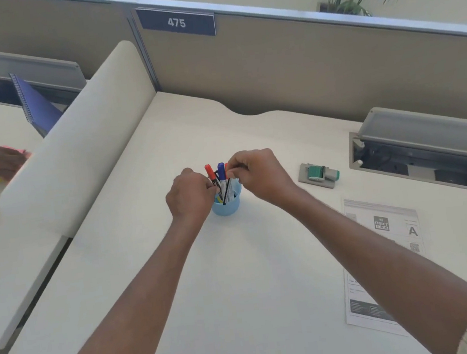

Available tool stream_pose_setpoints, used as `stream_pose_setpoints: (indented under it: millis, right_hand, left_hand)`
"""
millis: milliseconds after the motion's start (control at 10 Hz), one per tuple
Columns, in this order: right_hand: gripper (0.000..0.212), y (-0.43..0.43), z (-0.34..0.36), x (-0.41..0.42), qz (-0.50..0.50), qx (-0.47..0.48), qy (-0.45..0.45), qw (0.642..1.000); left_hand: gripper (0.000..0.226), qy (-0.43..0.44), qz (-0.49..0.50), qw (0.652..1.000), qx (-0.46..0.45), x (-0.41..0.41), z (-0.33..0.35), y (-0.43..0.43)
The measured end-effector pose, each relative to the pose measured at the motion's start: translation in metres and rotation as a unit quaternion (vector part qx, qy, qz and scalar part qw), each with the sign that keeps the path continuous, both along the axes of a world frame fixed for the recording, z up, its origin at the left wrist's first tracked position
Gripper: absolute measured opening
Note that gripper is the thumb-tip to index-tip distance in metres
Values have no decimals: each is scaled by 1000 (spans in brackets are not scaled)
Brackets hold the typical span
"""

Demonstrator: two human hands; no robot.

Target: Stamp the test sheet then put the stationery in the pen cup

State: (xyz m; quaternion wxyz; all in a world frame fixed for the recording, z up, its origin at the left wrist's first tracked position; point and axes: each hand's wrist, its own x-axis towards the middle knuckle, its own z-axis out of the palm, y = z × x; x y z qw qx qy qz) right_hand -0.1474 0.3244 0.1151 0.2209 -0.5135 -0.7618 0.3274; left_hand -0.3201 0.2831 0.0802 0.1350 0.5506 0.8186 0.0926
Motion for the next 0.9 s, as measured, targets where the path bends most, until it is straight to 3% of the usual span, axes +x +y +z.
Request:
stream_pose_setpoints:
  millis: [100, 400, 500, 700, 900]
  right_hand:
    - [14, 6, 2, -3, -14, 0, 11, 1000]
    - [21, 4, -5, -15, 77, 31, -212, 974]
    - [22, 3, -8, -16, 76, 31, -219, 972]
    - [18, -1, -10, -4, 44, 37, -140, 988]
    - [21, -29, -16, 21, -16, 68, -76, 995]
  left_hand:
    - [16, 17, 3, 1000, -7, 2, 0, 1]
    - [17, -2, 6, 1000, 5, 2, -1, 0]
    - [17, -17, 5, 999, 31, 0, 0, -4]
    - [20, -75, 21, 992, 104, -3, 1, -14]
    - [22, -89, 80, 964, 237, 10, 2, -37]
